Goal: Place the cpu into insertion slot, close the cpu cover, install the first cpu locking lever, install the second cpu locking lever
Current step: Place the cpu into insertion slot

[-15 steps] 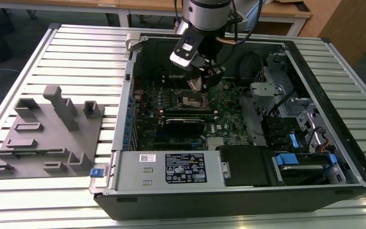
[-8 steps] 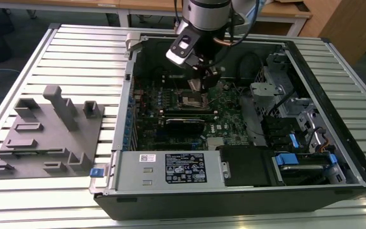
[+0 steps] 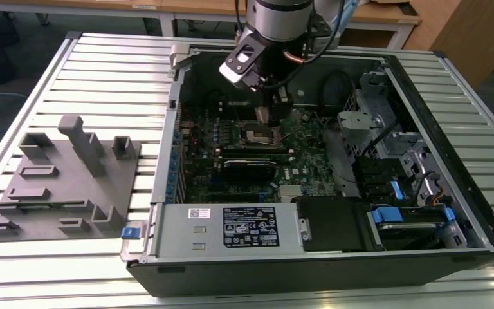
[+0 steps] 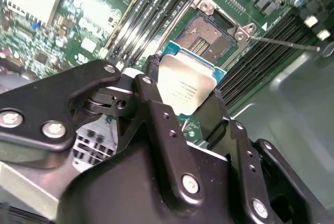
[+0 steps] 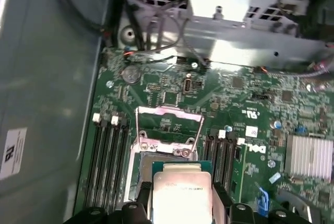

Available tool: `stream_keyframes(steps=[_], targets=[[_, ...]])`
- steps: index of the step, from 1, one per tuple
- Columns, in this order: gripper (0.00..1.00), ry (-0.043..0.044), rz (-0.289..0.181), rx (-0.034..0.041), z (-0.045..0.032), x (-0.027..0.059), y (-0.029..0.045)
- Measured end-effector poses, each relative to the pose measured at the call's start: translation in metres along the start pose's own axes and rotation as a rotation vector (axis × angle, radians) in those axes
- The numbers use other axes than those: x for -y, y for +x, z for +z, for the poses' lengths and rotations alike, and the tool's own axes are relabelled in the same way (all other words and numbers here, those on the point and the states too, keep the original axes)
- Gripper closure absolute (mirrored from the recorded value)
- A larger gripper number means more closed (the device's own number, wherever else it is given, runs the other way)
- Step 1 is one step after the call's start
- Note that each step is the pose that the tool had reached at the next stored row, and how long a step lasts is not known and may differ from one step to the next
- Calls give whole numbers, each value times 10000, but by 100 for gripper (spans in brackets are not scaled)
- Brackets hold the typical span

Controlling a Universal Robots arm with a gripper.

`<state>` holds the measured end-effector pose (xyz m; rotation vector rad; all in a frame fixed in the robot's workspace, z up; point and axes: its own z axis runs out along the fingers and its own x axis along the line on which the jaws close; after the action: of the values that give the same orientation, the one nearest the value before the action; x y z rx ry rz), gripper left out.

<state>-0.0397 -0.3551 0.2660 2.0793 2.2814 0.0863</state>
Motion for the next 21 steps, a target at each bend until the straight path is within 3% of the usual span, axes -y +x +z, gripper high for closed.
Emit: stream_keyframes(steps=[6,10,16,21], targets=[[46,3,1012,79,11,1,0],[46,-9,1069,85,13,1,0],[46,-335,1037,94,51,14,1],[46,-401,1034,95,125,42,3]])
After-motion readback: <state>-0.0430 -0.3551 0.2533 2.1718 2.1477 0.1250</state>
